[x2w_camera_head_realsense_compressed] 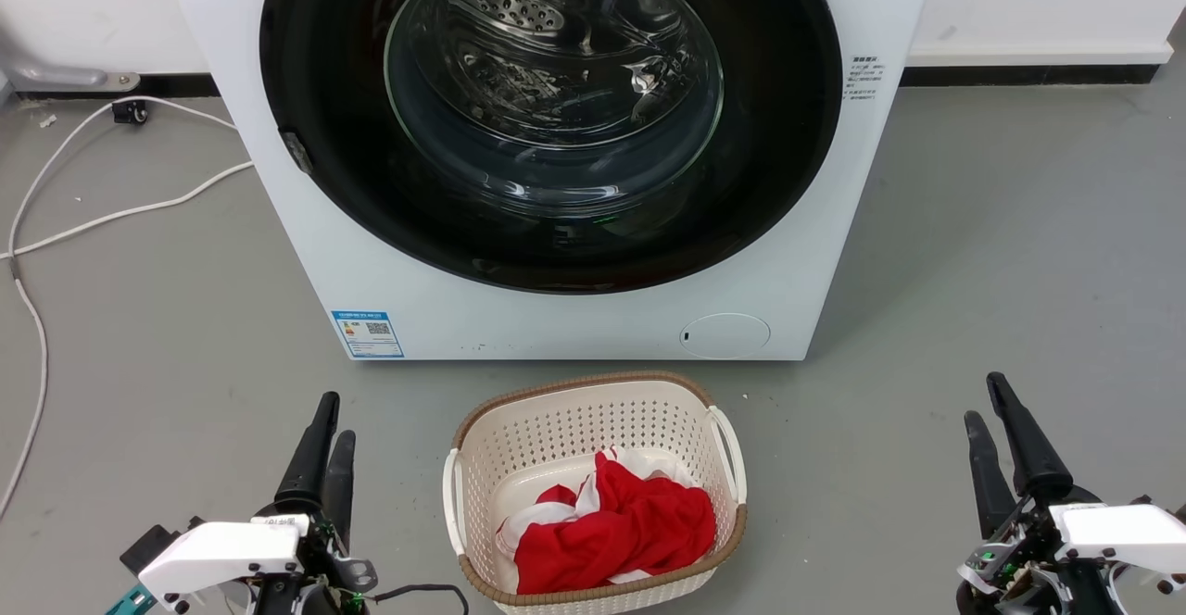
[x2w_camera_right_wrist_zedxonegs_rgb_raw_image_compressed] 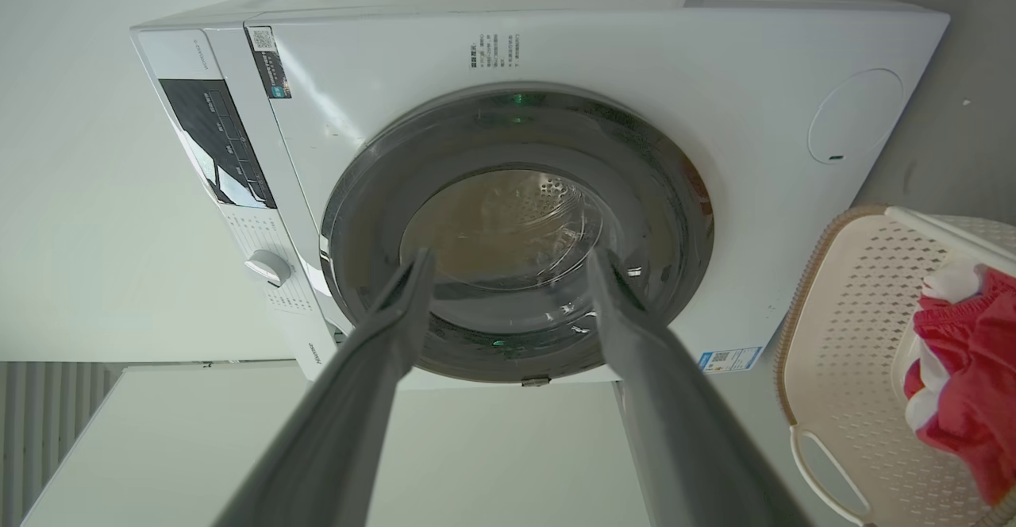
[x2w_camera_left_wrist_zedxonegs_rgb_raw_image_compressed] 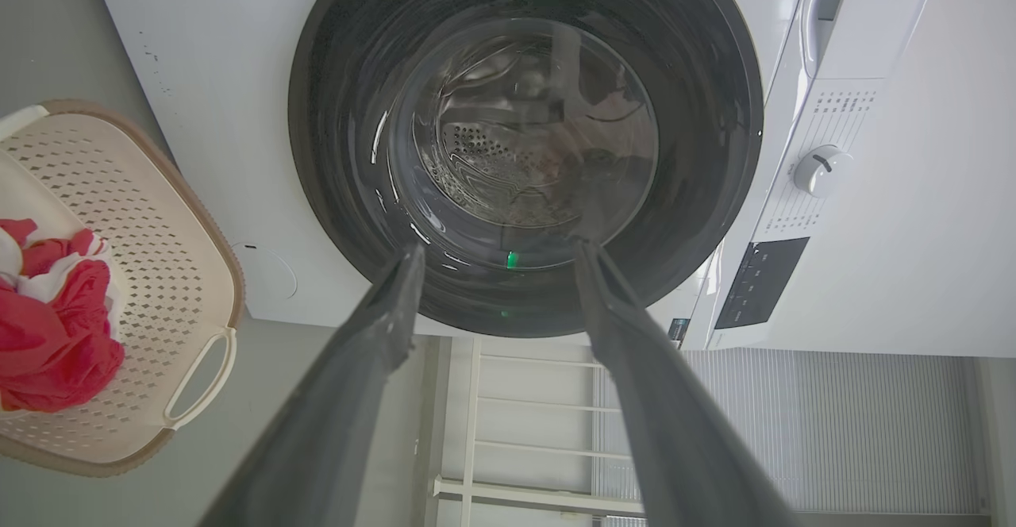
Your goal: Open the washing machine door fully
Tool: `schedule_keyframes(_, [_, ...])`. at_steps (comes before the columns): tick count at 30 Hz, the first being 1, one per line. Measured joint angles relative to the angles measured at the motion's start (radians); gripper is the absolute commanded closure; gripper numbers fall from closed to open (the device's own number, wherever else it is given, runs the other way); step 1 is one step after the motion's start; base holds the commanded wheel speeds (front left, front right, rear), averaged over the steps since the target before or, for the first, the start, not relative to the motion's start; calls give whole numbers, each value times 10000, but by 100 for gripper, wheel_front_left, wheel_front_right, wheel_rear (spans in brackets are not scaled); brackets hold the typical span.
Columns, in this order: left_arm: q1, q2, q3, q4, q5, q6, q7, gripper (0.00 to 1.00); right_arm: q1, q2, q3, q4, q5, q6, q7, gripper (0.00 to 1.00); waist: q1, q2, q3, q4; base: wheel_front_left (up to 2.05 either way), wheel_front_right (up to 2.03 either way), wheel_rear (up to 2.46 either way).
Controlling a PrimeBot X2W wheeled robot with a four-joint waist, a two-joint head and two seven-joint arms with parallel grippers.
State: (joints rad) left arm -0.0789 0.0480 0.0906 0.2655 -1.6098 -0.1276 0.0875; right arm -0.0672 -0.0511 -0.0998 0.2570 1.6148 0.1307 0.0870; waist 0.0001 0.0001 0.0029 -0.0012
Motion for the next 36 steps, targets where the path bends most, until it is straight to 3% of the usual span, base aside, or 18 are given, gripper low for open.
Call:
schedule_keyframes(7, [-10, 0, -128, -318, 437, 0, -332, 0, 80, 2, 35, -320, -531, -2, -339, 0, 0, 0, -4, -11, 0, 0, 0])
schedule_keyframes(12, [-36, -2, -127, -642, 1329, 0, -571, 0, 81, 2, 10, -650, -1427, -2, -550, 0, 0, 0, -7, -21, 0, 0, 0])
schedule_keyframes(28, [-278, 2, -447, -1831, 5083, 0, -1191, 0, 136, 6, 295, -1833, -6125, -2, -1195, 0, 0, 0, -3, -45, 0, 0, 0])
schedule_keyframes(29, [-278, 0, -529, -1848, 5846, 0, -1312, 0, 229, 4, 443, -1929, -7041, -2, -1300, 0, 0, 0, -3, -44, 0, 0, 0])
schedule_keyframes(36, [-241, 2, -731, -1737, 7377, -2, -1540, 0, 337, 6, 633, -1931, -8723, 0, -1536, 0, 1, 0, -18, -46, 0, 0, 0])
